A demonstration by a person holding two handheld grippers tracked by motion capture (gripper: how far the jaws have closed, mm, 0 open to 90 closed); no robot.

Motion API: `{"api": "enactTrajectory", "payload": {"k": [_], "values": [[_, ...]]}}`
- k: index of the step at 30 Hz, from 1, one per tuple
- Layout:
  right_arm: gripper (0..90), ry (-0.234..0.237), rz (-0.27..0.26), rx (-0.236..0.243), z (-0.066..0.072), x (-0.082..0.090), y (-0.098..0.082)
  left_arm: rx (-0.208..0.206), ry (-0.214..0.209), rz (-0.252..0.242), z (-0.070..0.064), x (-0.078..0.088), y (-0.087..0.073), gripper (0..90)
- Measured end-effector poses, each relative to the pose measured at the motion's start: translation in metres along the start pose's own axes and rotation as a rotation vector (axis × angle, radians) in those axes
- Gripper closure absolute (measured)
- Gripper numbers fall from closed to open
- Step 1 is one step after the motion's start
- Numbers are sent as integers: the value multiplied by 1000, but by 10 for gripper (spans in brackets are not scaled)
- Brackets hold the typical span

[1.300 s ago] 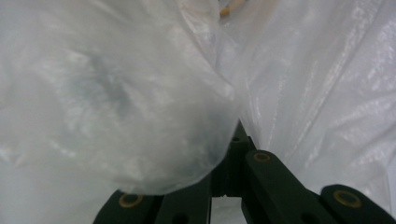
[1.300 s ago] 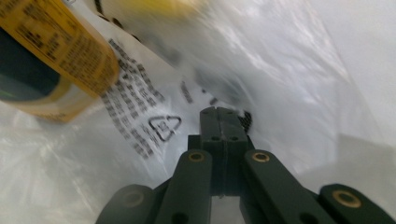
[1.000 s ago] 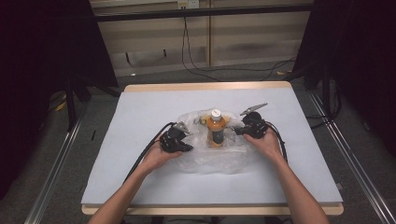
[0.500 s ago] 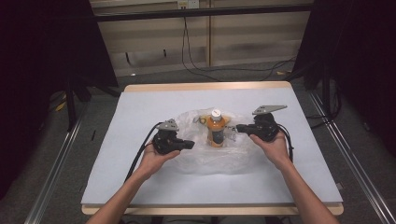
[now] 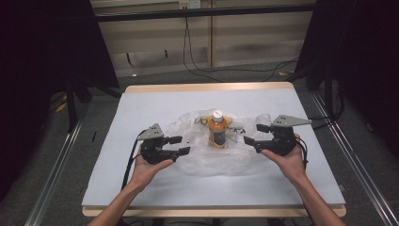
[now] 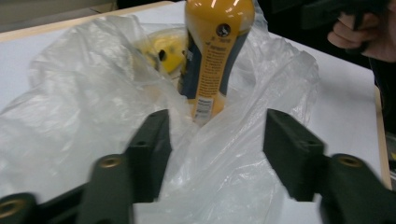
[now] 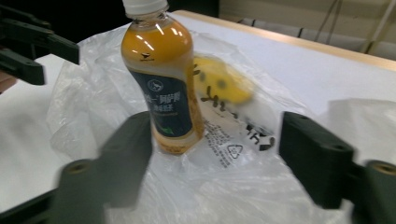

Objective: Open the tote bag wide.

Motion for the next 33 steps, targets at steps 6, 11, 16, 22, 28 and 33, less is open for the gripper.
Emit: {"api": "enactTrajectory", "payload": {"k": [6,11,16,22,28,33], "values": [[86,-12,-45,-19,2,16,-1,-15,60,-35,4,16,-1,202],[62,-6,-66,-22,3,28,1,-20,77,-39,2,27,-2,106],[44,-17,-87,-25,5,42,-3,-14,93,-53,-1,40,-7,73],[33,-32,-101,-37,7,58,-12,10,117,-50,-1,54,-18,33],[34,-59,-122,-30,7,72,-23,18,133,-22,-3,61,-35,35],[31,-105,-118,-32,9,82,-36,64,159,-57,-6,72,-42,27]]}}
Point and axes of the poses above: each handheld gripper's, and its own axes: x roughly backward along the jaws, y roughly out of its top, z roughly to its left, the point moved 10 cm from there along -x, roughly forward along the jaws, and after that the axes turned 4 degrees about -z, right-handed, at the moved point
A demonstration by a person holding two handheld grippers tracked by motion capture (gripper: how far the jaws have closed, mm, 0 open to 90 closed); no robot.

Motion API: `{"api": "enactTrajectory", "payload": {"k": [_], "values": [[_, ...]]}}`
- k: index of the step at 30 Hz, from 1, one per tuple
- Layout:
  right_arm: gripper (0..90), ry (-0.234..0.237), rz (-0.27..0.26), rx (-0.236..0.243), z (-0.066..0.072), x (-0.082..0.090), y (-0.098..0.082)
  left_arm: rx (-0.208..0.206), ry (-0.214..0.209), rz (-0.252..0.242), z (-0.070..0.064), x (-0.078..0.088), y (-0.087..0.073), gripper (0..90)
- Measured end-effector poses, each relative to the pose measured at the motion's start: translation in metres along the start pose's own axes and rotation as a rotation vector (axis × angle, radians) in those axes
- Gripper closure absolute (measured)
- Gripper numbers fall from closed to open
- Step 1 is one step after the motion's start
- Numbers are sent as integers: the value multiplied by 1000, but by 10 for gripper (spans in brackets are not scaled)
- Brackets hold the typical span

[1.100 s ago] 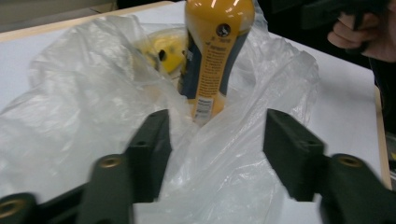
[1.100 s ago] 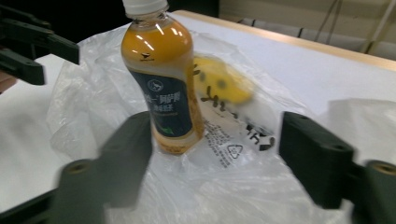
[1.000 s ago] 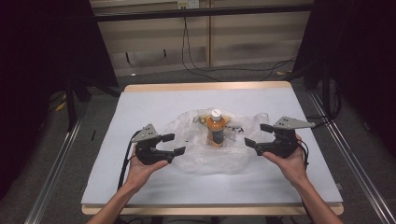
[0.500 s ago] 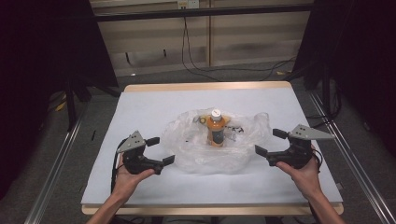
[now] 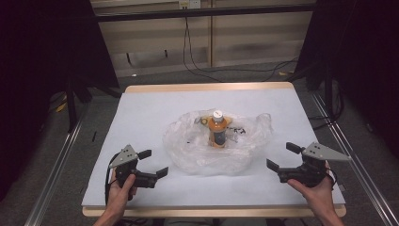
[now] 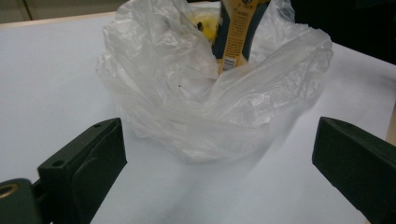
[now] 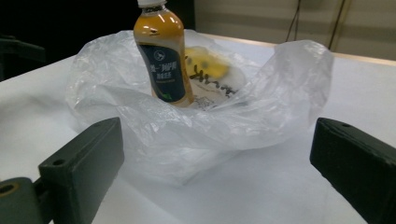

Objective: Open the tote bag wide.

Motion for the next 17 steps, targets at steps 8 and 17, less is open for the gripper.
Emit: {"api": "enactTrajectory", "payload": {"k": [8,17], "values": [[45,-16,5,-38,-2,19,-18,-33,48,-57,-1,15,-8,20],[36,-62,-28,-42,-12,27,-17,-47,90,-90,11,18,-7,16]]}}
Point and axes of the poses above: each handheld gripper's, and its own axes: x roughly backward along the jaws, y roughly out of its top, z roughly to its left, the point moved 10 cm from there along -x, roughly forward along the jaws, and after that the axes turned 4 degrees about -z, right-handed, at the moved point
